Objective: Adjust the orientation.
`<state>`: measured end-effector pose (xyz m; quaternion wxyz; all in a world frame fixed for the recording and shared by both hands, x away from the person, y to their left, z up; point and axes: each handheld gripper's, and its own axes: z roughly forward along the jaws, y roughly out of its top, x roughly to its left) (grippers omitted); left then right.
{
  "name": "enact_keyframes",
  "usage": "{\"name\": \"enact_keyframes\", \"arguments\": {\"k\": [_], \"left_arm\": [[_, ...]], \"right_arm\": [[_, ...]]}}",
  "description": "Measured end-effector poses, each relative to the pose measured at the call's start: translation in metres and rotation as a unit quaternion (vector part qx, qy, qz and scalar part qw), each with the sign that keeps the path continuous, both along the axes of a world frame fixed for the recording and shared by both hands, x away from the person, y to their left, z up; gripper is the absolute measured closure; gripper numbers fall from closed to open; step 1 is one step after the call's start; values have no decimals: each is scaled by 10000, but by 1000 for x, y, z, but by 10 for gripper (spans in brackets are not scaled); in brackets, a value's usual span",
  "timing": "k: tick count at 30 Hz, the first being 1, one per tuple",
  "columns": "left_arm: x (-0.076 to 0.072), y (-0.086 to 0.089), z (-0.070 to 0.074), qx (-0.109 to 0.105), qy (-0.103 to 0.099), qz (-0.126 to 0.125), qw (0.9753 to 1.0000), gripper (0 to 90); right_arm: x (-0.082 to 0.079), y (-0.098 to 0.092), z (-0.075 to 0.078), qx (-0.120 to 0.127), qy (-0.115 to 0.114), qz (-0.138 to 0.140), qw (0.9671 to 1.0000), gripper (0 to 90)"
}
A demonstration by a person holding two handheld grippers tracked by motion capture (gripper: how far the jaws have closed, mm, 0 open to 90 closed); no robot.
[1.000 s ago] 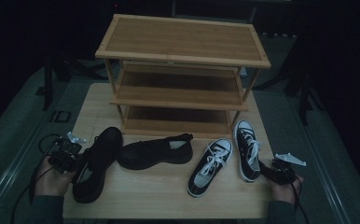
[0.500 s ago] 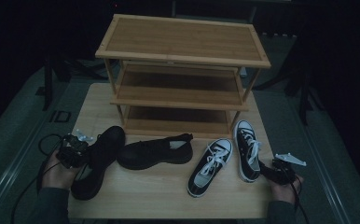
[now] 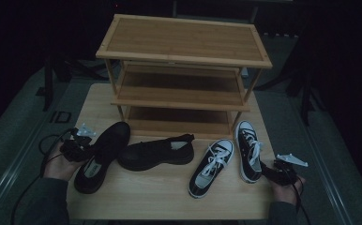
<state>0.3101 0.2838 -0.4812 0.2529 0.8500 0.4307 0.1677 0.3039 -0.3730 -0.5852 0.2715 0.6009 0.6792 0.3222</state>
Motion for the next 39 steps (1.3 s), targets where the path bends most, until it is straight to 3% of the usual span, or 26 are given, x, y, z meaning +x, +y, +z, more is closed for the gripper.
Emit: {"name": "enact_keyframes", "arguments": {"k": [3,5,7,10,14,22,34,39], "left_arm": [[0,0,0,-67,4,-31,10000,881],[-1,-2,0,-371,34,-228,9990,881],[-1,-4,0,-444,37,-336,9984,881],[2,-10,1,-392,46,-412,9984,880],[11,-13,-2,-365,55,-251,9990,879],[29,-21,0,-257,24,-186,9995,878],[51,-8,0,-43,32,68,10000,873],[47,-2,-2,-285,45,162,9995,785]], "right_arm": [[0,0,0,0,0,0,10000,359],[0,0,0,0,0,0,10000,359],[0,0,0,-1,0,0,10000,359],[0,0,0,-1,0,0,10000,359],[0,0,0,-1,0,0,10000,359],[0,0,0,2,-1,1,10000,359],[0,0,0,3,0,1,10000,358],[0,0,0,4,0,-2,10000,358]]}}
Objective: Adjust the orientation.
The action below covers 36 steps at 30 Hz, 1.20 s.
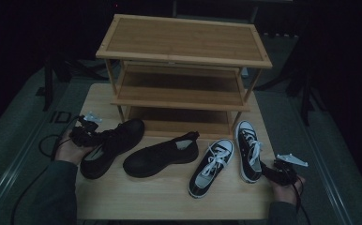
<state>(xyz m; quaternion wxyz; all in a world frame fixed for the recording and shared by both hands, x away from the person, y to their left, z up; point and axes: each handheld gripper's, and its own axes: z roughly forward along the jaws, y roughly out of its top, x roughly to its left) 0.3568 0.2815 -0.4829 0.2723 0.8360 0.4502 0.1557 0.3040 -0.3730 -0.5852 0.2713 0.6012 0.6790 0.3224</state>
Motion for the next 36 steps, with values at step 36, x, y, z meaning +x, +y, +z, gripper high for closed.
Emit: {"name": "enact_keyframes", "arguments": {"k": [36], "left_arm": [[-35,-17,60,-313,-744,245,9964,453]], "right_arm": [[0,0,0,-2,2,-10,10000,358]]}}
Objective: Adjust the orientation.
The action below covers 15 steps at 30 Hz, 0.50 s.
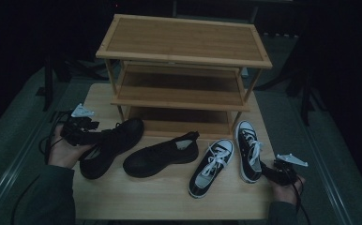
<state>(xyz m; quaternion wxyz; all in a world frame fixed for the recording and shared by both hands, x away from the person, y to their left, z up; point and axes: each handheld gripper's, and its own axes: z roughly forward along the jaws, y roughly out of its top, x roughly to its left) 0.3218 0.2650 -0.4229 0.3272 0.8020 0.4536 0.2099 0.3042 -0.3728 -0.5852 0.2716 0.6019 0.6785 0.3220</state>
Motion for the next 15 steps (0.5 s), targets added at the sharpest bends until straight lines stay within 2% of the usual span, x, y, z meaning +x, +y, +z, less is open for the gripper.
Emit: {"name": "enact_keyframes", "arguments": {"k": [9,15], "left_arm": [[-6,-20,12,1,-69,-245,9997,466],[-7,-33,14,36,-53,-394,9992,473]], "right_arm": [[0,0,0,10,-3,-8,10000,358],[0,0,0,4,3,-3,10000,358]]}}
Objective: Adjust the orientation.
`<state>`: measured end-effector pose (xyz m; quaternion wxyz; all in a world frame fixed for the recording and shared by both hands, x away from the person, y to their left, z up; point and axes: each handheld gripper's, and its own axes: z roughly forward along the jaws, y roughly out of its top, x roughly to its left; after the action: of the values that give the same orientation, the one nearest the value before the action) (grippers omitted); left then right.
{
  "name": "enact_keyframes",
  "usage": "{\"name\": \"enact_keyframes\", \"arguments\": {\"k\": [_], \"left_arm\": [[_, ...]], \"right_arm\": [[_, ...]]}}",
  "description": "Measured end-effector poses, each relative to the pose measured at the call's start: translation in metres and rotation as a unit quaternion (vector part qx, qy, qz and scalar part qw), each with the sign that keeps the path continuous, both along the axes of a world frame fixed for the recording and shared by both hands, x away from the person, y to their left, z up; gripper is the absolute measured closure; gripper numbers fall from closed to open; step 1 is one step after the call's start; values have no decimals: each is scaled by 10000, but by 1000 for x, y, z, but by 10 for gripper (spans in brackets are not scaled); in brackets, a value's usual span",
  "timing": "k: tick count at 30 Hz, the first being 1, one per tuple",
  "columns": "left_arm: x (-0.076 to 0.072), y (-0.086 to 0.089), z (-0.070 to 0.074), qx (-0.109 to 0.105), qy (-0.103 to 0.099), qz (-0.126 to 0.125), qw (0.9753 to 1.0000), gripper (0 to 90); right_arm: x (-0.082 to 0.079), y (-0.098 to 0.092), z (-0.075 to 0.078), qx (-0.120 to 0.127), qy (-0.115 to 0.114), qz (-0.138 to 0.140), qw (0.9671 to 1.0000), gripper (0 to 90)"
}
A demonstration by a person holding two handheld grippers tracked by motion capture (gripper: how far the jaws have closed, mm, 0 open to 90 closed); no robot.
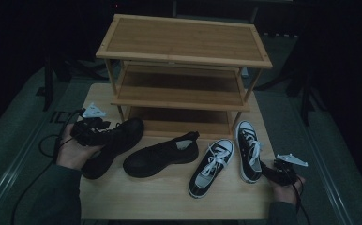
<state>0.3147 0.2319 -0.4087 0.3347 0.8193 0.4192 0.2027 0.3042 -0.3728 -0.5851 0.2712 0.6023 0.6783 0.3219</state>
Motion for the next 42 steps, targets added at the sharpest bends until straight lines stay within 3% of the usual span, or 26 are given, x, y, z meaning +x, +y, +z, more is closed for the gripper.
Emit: {"name": "enact_keyframes", "arguments": {"k": [6,21,34,42], "left_arm": [[0,-16,1,-89,25,-218,9997,484],[5,-52,-4,-79,188,-570,9982,519],[12,-84,-11,-125,356,-923,9950,562],[12,-104,-13,-116,305,-1114,9932,563]], "right_arm": [[0,0,0,-6,-6,2,10000,358],[0,0,0,-9,-8,8,10000,358],[0,0,0,-6,-10,7,10000,358],[0,0,0,-7,-11,9,10000,358]]}}
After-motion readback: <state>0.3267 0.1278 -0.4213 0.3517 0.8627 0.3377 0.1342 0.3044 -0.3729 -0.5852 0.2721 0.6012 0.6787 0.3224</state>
